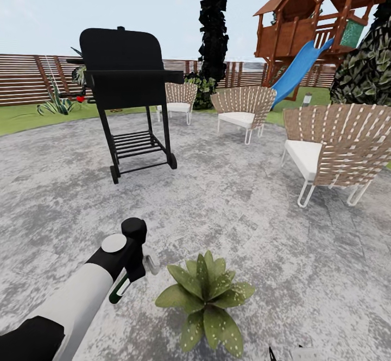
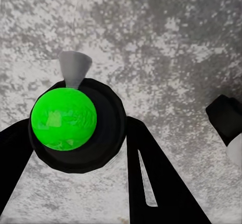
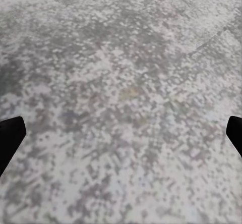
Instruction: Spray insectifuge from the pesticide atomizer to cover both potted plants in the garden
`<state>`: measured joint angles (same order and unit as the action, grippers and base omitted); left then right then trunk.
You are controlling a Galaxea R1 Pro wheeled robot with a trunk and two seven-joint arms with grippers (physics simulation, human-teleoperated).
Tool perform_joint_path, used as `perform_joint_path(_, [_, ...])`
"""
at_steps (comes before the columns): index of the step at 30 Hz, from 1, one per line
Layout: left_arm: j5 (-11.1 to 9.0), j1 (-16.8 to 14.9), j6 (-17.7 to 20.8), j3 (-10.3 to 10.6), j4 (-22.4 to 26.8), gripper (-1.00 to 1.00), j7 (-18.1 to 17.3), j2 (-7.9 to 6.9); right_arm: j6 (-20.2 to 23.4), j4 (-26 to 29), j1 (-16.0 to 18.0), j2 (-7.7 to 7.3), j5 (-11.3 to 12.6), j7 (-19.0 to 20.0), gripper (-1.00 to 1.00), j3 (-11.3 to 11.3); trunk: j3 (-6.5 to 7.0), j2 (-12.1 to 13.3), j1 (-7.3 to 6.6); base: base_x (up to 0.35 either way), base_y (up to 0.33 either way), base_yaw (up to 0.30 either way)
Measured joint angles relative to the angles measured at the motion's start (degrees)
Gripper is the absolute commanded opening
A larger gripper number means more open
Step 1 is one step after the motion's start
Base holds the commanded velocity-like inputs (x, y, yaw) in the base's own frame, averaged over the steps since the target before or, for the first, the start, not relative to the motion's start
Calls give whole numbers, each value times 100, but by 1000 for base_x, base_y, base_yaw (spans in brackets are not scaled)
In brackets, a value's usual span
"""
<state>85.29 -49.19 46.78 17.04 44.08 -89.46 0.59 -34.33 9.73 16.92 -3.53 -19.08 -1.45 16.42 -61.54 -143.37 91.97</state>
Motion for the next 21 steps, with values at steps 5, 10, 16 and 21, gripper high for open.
perform_joint_path(5, [0, 2, 0, -5, -18, -100, 1, -4, 4, 2, -1, 0, 0, 2, 100, 0, 0, 0, 0, 1, 0, -216])
perform_joint_path(10, [0, 129, 0, -9, -19, -100, 0, -22, 3, 1, 0, 0, 0, 2, 100, -1, 0, 0, 0, 0, 0, -134])
perform_joint_path(16, [-2, 163, 2, -15, -3, -100, 0, -26, 2, 0, 0, 0, 0, 2, 100, 0, 0, 0, 1, -31, 40, -6])
perform_joint_path(21, [3, 166, 7, -16, -2, -100, -2, -8, 4, -1, 0, 0, 0, 2, 100, -1, 0, 0, -1, 37, 227, 0])
